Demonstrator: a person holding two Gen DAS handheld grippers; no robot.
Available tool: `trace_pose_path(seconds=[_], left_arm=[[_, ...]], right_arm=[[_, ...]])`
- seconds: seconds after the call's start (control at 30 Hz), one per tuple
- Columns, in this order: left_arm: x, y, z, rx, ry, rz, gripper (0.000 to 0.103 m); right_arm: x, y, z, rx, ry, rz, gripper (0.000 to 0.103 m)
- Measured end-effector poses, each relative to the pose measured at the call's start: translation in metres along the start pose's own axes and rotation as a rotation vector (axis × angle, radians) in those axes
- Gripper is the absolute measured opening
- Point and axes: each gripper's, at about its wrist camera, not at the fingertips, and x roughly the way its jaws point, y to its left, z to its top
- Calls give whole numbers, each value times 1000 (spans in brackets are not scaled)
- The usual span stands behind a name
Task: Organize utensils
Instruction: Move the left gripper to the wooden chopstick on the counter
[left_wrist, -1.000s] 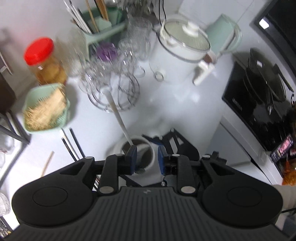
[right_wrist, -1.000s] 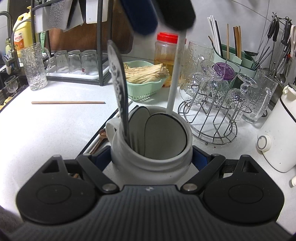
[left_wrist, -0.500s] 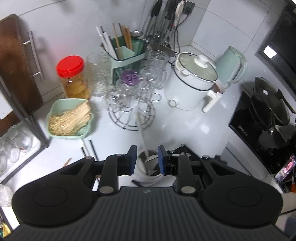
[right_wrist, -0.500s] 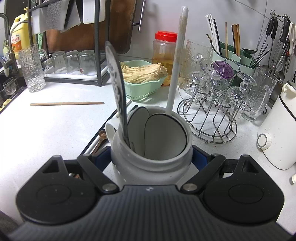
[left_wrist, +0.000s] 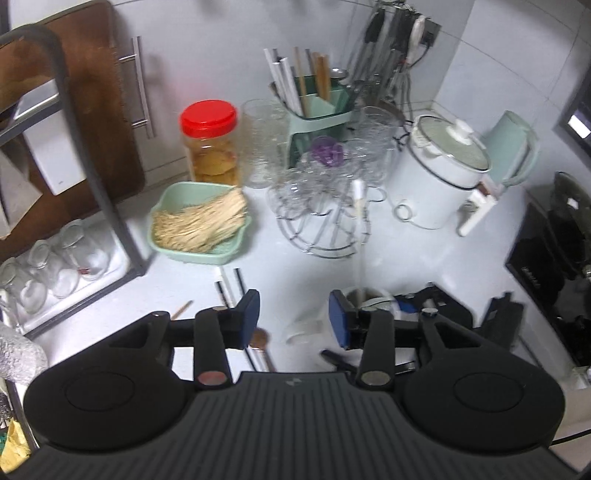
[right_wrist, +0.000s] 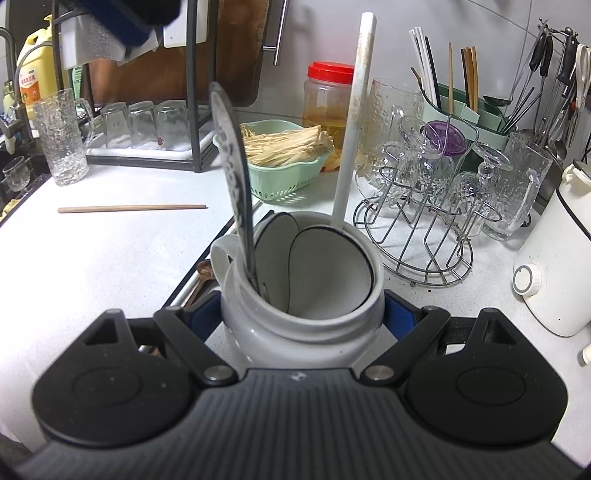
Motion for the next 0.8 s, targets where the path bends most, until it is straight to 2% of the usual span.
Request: trace_pose_path(seconds=[0.27, 0.53, 0.67, 0.8], left_arm=[[32, 38, -28, -18, 27, 34, 52], [70, 90, -63, -13, 15, 83, 52], [100, 130, -88, -67, 43, 133, 51], [115, 165, -105, -88, -9, 217, 51]], right_arm=[[0, 2, 0, 14, 5, -14, 92], [0, 5, 2, 35, 16, -36, 92], [2, 6, 8, 42, 49, -47, 92], [4, 8, 13, 43, 85, -58, 92]])
